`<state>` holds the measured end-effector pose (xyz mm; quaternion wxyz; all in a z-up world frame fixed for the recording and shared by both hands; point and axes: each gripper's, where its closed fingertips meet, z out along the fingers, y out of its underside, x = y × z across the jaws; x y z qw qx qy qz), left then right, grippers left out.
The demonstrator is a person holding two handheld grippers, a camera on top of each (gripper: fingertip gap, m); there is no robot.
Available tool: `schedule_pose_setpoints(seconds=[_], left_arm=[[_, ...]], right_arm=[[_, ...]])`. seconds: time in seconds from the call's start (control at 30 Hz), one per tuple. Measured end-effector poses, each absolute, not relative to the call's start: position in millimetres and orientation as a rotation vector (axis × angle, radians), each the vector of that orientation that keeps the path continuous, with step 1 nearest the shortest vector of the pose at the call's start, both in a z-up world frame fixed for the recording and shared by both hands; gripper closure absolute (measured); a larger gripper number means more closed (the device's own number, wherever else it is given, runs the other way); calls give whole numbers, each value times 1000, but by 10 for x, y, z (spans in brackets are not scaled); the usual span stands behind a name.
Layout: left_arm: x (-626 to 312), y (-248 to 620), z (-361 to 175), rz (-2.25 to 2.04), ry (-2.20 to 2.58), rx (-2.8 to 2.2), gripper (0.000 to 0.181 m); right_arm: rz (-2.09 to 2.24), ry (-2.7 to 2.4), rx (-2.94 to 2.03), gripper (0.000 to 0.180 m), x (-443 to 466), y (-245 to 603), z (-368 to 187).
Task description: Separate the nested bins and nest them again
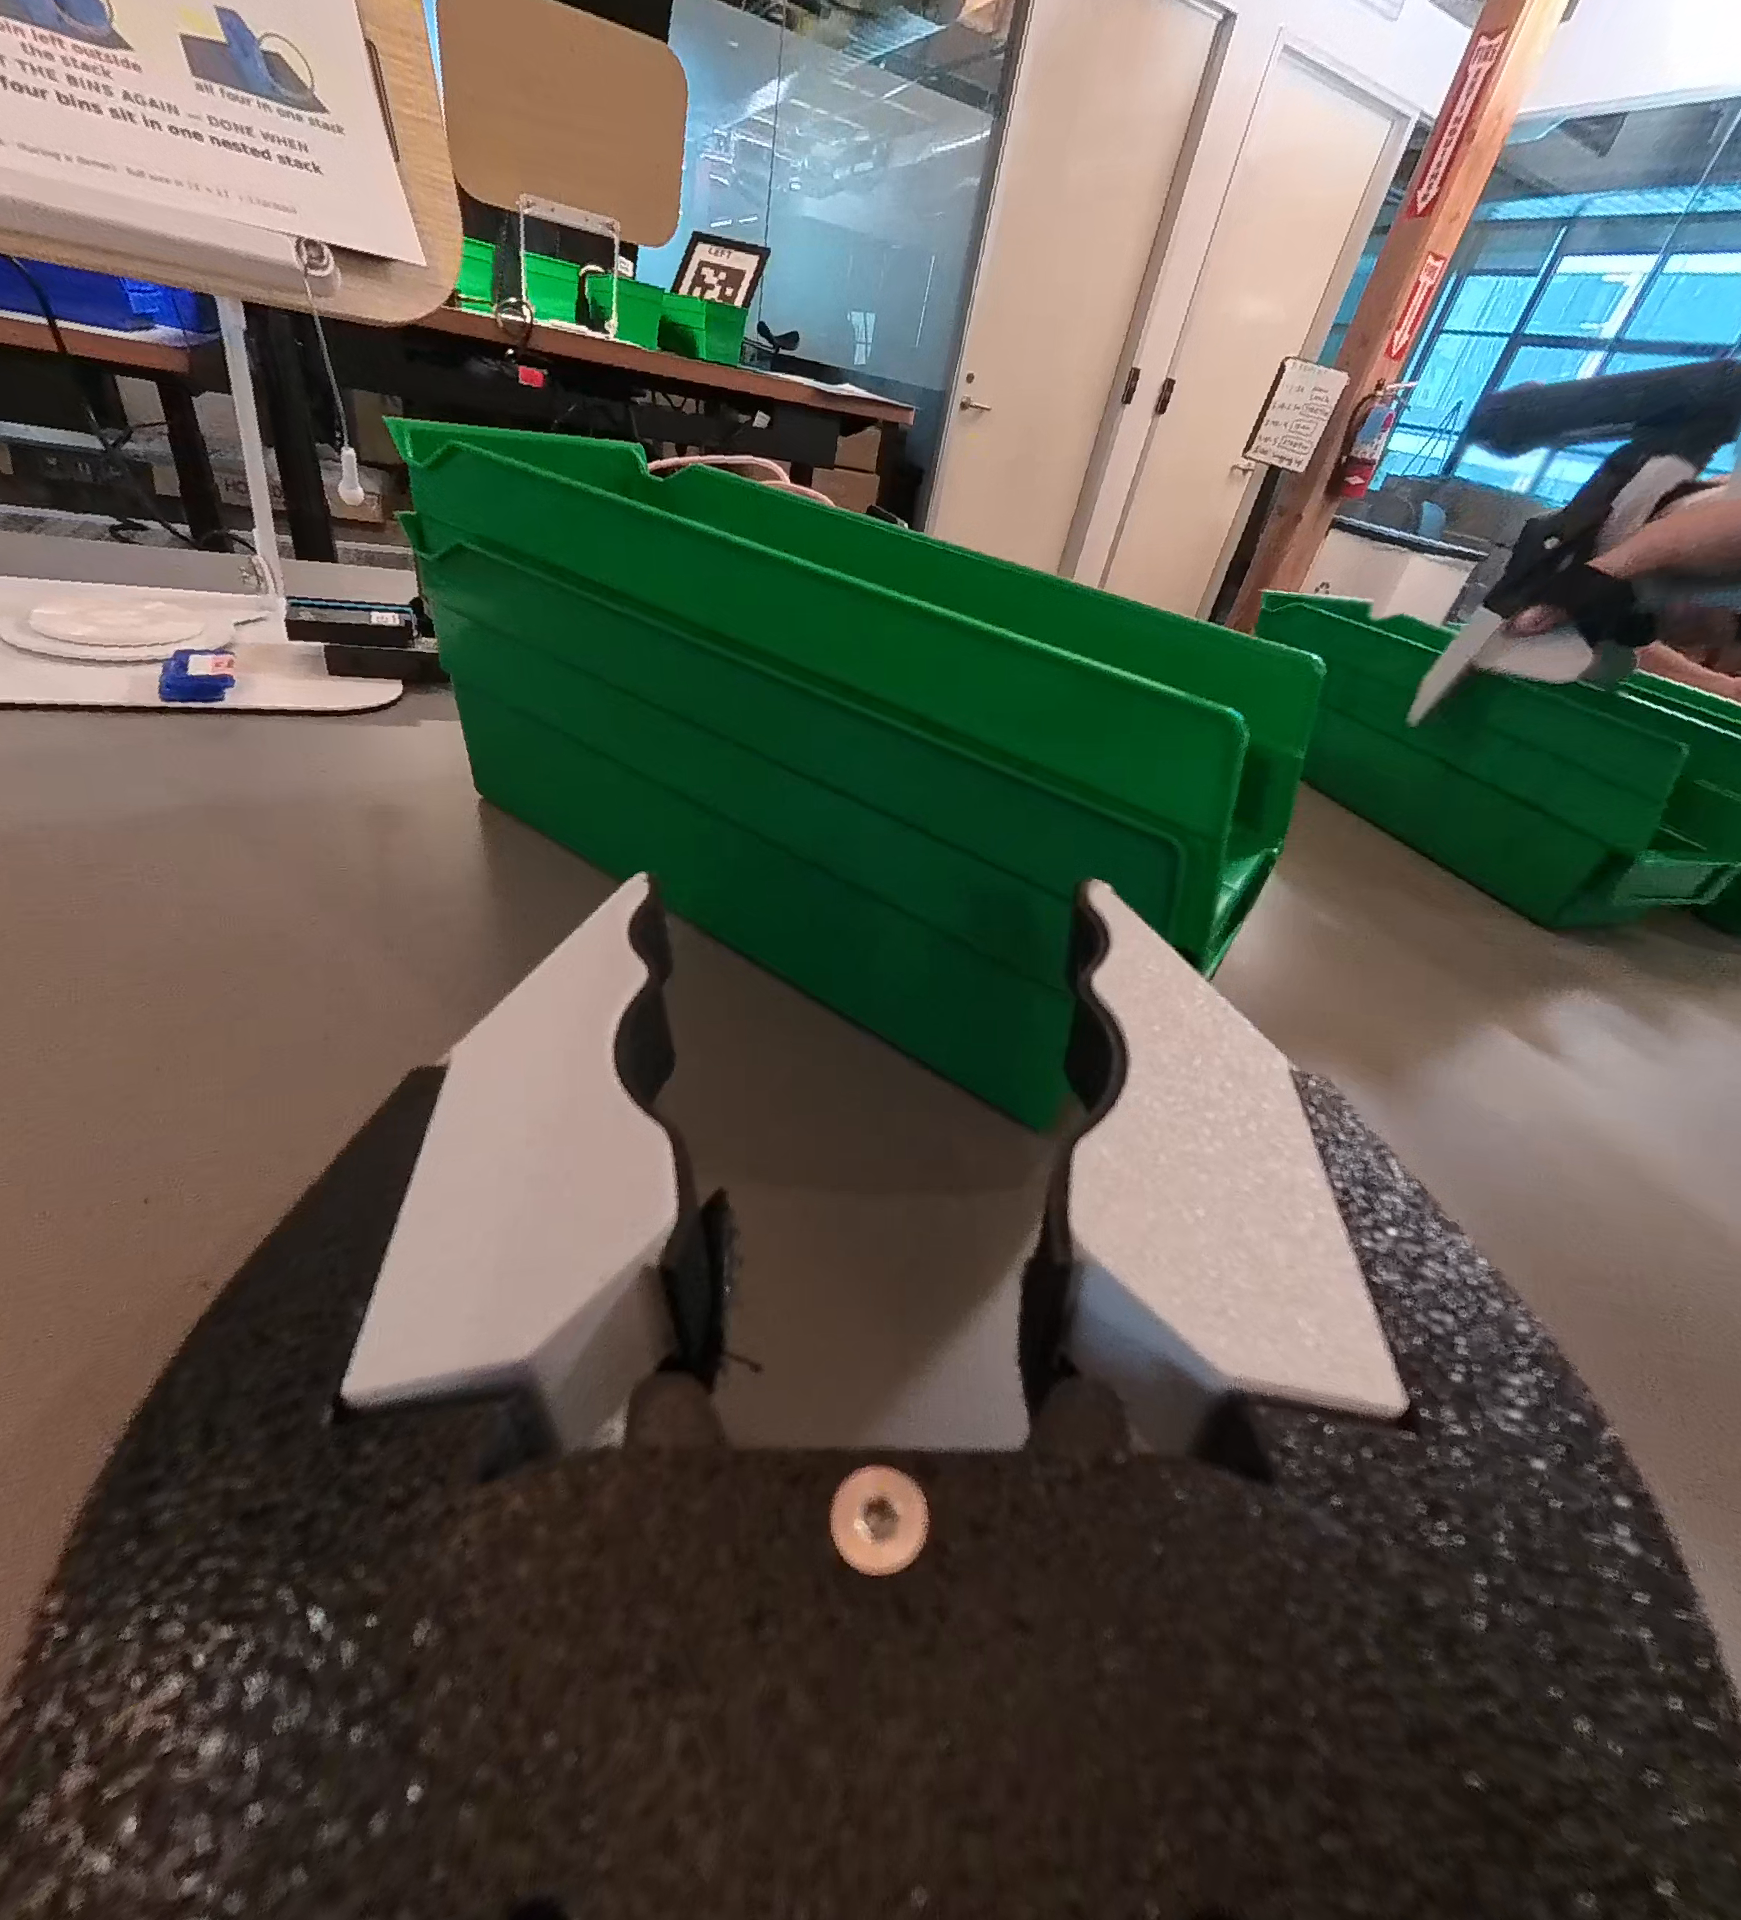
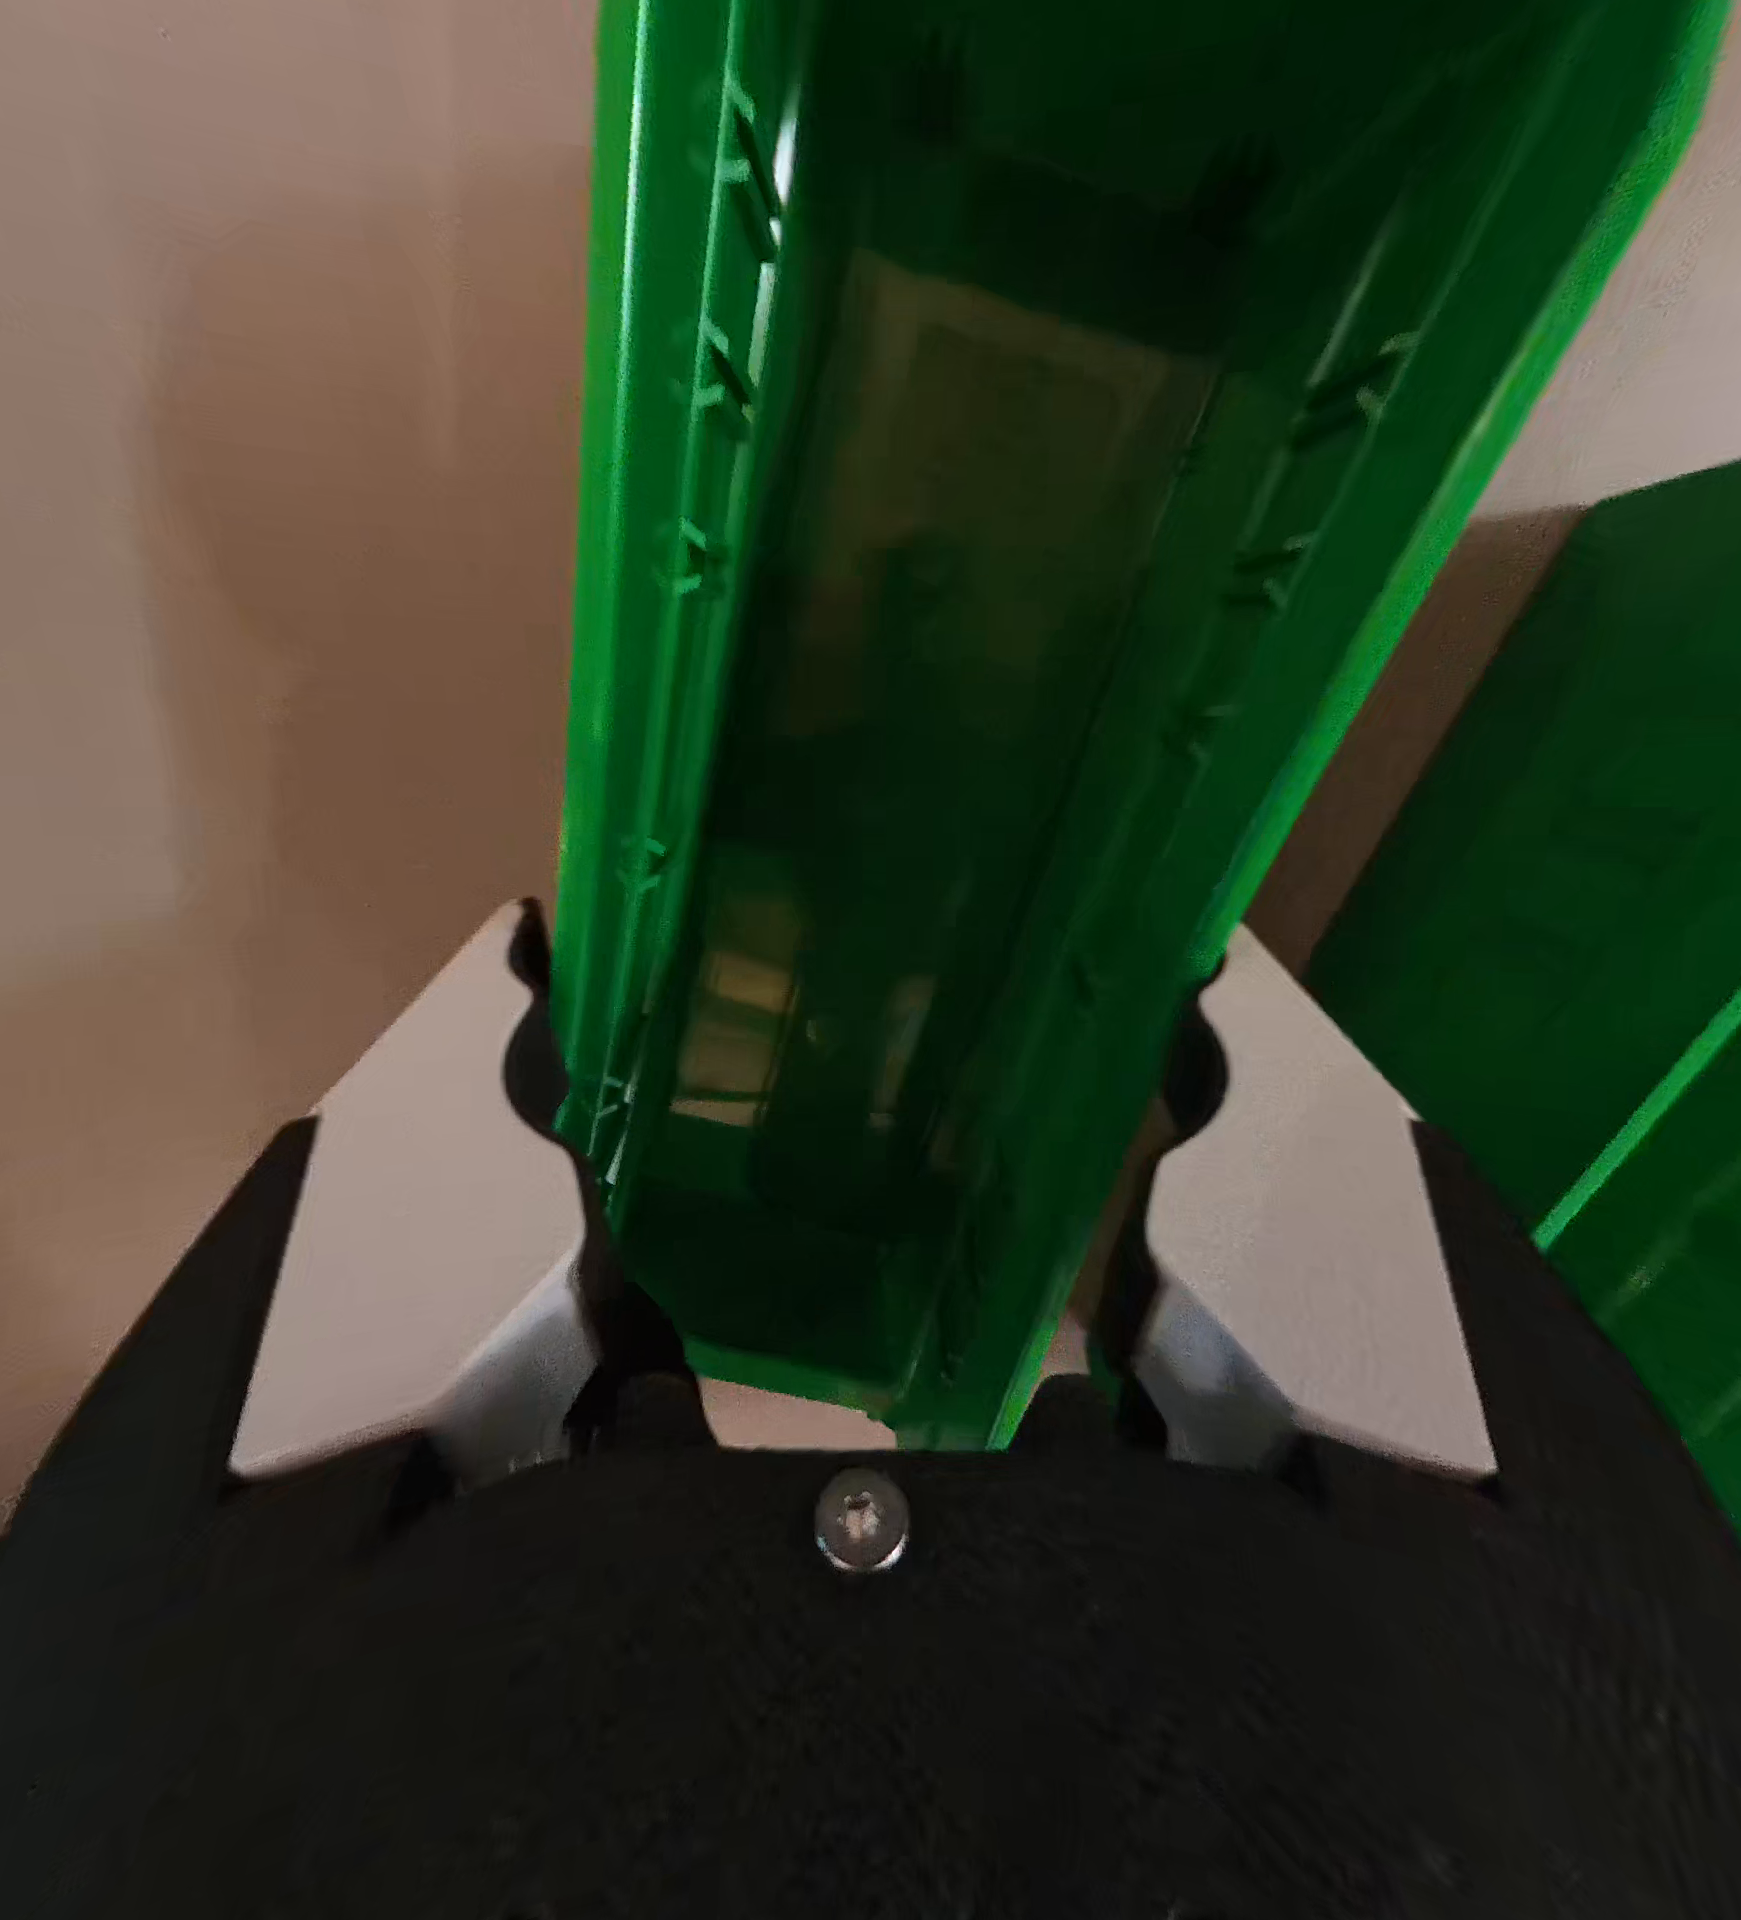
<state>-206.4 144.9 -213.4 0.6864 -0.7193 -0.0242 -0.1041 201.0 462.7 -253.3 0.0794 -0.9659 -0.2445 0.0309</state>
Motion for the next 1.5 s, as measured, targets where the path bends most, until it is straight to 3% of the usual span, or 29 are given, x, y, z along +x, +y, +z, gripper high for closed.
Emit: schedule_pose_setpoints(seconds=[0.2, 0.4, 0.6, 0.87, 1.5], left_arm=[[-2091, 1463, -2142, -252, -75, -1613, 109], [-2141, 1439, -2100, -309, -116, -1573, 110], [-2174, 1381, -2023, -402, -145, -1518, 108], [-2295, 1278, -1929, -476, -200, -1453, 107], [-2301, 1275, -1977, -507, -210, -1472, 107]], right_arm=[[170, -764, -2776, 76, 1511, 4538, -2028], [329, -969, -2608, 80, 108, 4125, -1213], [459, -1257, -2522, 79, -1295, 3243, -826], [297, -1453, -2519, 79, -1966, 2702, -1075], [305, -1456, -2572, 81, -2235, 2794, -1877]])
